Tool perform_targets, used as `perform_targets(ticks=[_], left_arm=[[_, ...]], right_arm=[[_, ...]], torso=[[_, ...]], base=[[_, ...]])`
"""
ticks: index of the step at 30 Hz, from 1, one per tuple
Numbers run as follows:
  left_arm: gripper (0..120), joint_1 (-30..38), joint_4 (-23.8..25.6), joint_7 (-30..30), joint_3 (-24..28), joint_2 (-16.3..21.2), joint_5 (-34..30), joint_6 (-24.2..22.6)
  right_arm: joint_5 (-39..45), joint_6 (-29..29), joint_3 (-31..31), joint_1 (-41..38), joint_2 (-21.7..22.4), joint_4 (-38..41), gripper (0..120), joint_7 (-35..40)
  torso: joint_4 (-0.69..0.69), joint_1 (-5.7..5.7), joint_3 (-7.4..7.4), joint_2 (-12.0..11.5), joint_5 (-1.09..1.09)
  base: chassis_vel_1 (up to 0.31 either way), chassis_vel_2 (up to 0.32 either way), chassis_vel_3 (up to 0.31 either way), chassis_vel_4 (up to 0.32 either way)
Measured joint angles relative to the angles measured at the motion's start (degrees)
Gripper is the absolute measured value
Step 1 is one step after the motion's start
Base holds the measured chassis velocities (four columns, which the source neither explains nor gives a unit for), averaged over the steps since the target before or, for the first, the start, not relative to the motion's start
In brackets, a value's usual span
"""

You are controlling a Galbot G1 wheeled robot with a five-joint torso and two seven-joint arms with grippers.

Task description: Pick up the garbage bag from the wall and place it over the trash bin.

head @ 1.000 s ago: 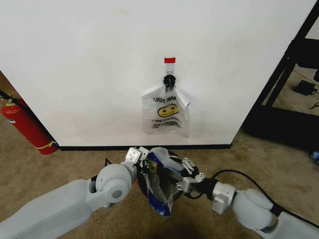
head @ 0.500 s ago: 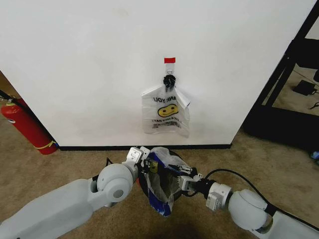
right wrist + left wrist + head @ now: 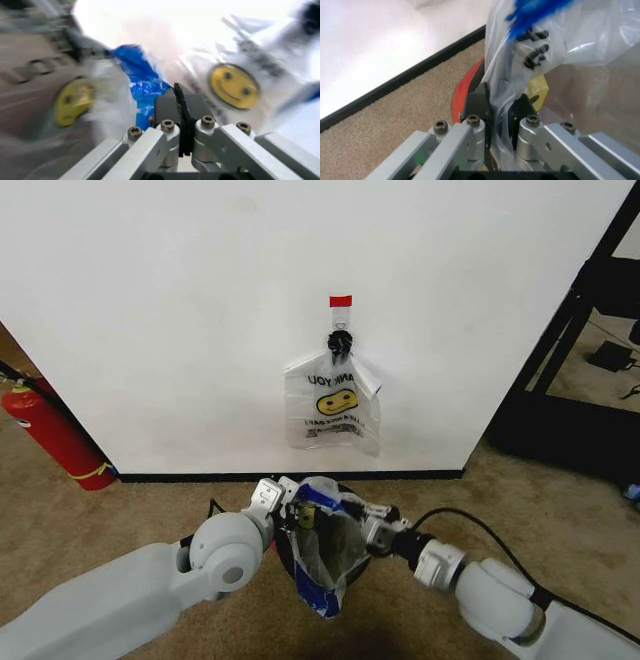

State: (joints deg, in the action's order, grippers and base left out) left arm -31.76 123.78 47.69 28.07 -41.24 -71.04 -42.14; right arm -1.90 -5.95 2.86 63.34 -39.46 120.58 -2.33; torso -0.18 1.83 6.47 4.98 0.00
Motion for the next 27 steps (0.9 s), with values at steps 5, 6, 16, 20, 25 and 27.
perform_targets(ticks=[5,6,16,20,25,27], left_arm=[[5,-0.4,0.9,-1.6,0.0,0.6,2.5,0.5],[5,-0.5,1.1,-2.0,0.1,0.7,3.1,0.7],[5,-1.6,2.6,-5.7,-0.5,2.2,9.7,2.8],[5,-2.0,3.1,-6.4,-0.8,2.3,10.9,3.3],[5,-1.7,2.3,-6.4,-1.6,2.0,10.7,3.7],[5,-1.5,2.3,-6.4,-1.8,2.0,10.6,3.8]], right_arm=[[9.0,-2.1,-2.1,-1.8,-0.4,-1.0,0,4.1],[10.6,-2.6,-2.0,-2.4,-0.5,-1.3,0,4.7],[25.3,-7.9,-1.0,-6.3,-1.6,-4.8,0,9.1],[27.6,-9.4,-1.5,-5.6,-1.9,-5.1,0,9.9],[28.1,-10.9,-4.1,-2.6,-1.4,-4.8,0,9.6],[29.3,-11.4,-5.5,-0.9,-1.1,-4.8,0,9.6]], torso=[[-0.01,0.00,0.00,0.0,0.00],[0.00,0.00,0.00,0.0,0.00],[0.01,0.00,0.00,0.0,0.01],[0.01,0.00,0.00,0.0,0.00],[-0.02,0.00,0.00,0.0,0.00],[-0.01,0.00,0.00,0.0,-0.01]], base=[[0.000,0.000,0.000,0.000],[0.000,0.000,0.000,0.000],[0.000,0.000,0.000,0.000],[0.000,0.000,0.000,0.000],[0.000,0.000,0.000,0.000],[0.000,0.000,0.000,0.000]])
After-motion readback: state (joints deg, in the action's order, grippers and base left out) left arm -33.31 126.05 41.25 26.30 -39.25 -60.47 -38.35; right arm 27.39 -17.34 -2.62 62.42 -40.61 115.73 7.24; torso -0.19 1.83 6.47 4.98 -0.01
